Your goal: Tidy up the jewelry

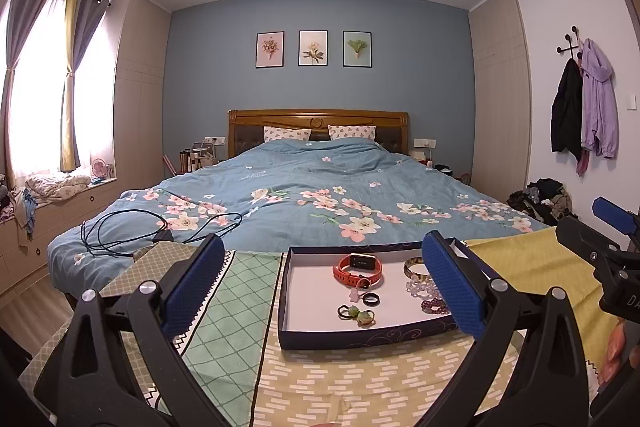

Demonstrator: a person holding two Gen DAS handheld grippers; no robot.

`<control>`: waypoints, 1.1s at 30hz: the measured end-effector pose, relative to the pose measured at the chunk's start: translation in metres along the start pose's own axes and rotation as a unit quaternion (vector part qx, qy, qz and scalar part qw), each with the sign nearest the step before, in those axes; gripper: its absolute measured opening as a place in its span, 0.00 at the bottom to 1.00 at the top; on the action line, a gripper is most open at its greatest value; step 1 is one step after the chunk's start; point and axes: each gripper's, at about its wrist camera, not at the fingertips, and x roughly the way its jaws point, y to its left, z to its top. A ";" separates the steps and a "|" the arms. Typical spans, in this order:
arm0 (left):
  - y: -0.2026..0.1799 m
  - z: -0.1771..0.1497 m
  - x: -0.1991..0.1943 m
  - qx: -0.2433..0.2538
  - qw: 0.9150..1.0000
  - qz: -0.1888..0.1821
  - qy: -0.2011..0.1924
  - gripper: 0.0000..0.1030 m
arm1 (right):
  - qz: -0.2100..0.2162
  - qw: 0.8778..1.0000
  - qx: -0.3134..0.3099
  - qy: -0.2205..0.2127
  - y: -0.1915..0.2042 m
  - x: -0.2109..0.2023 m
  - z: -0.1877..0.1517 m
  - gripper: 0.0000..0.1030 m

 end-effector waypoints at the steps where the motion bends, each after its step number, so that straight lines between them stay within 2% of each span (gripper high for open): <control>1: 0.000 0.000 0.000 0.000 1.000 -0.001 0.000 0.95 | 0.000 1.000 0.000 0.000 0.000 0.000 0.000 0.94; 33: 0.000 0.000 0.002 0.002 1.000 -0.001 0.002 0.95 | 0.001 1.000 0.004 0.001 0.000 -0.001 -0.004 0.94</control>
